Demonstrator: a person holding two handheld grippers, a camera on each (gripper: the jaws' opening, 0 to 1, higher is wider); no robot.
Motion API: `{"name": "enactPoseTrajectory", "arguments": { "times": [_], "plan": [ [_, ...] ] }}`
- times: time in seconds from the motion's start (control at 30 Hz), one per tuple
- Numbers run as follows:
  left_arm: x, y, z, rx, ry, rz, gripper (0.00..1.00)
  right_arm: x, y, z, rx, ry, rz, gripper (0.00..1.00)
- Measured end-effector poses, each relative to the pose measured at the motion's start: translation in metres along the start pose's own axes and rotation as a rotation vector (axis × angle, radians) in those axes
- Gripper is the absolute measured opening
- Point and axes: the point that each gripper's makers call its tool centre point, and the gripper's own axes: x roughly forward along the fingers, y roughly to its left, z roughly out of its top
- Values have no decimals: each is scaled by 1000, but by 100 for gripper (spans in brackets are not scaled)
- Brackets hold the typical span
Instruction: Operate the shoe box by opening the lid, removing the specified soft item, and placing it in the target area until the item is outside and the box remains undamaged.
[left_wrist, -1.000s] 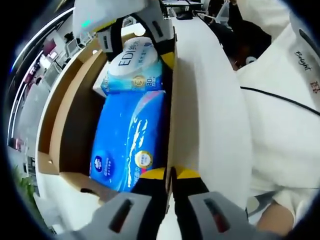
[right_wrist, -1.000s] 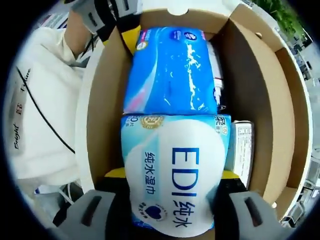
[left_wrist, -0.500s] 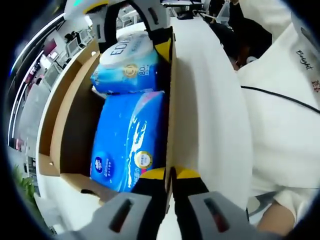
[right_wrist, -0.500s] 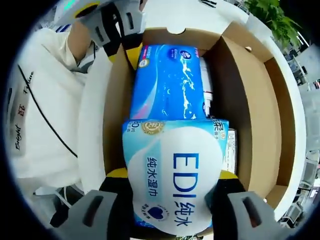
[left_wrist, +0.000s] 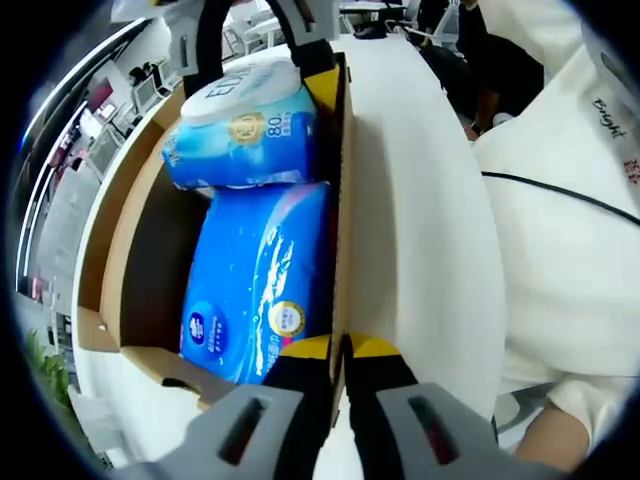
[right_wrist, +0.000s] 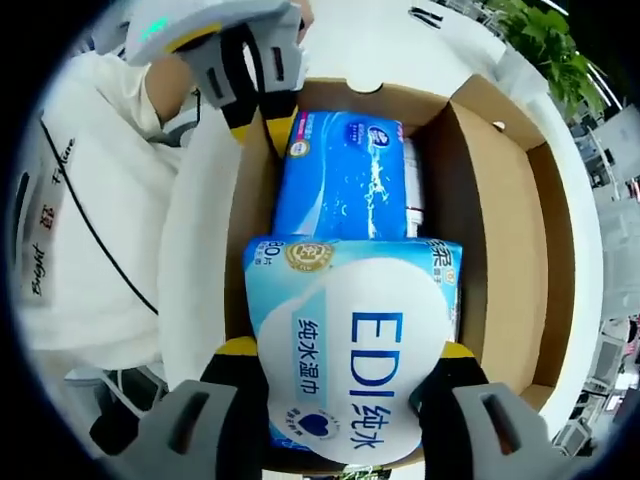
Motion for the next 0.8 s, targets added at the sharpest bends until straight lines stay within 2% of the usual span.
{"name": "enactPoseTrajectory", "arguments": {
  "times": [0.27, 0.4, 0.53, 0.63, 0.67, 0.8],
  "plan": [
    [0, 0, 0, 4, -4, 0, 4, -10, 3, 8, -45, -2, -1, 59],
    [0, 0, 0, 7, -6, 1, 3, -19, -5, 5, -133, -3, -50, 58],
    [0, 1, -1, 4, -3, 0, 4, -29, -1, 3, -117, -12, -37, 57],
    [0, 0, -1, 2, -2, 1, 4, -37, -2, 7, -112, -38, -50, 57],
    [0, 0, -1, 1, -2, 1, 4, -40, -4, 10, -110, -62, -78, 57],
    [0, 1, 0, 2, -4, 3, 4, -49, -3, 9, -130, -67, -95, 57]
  ]
}}
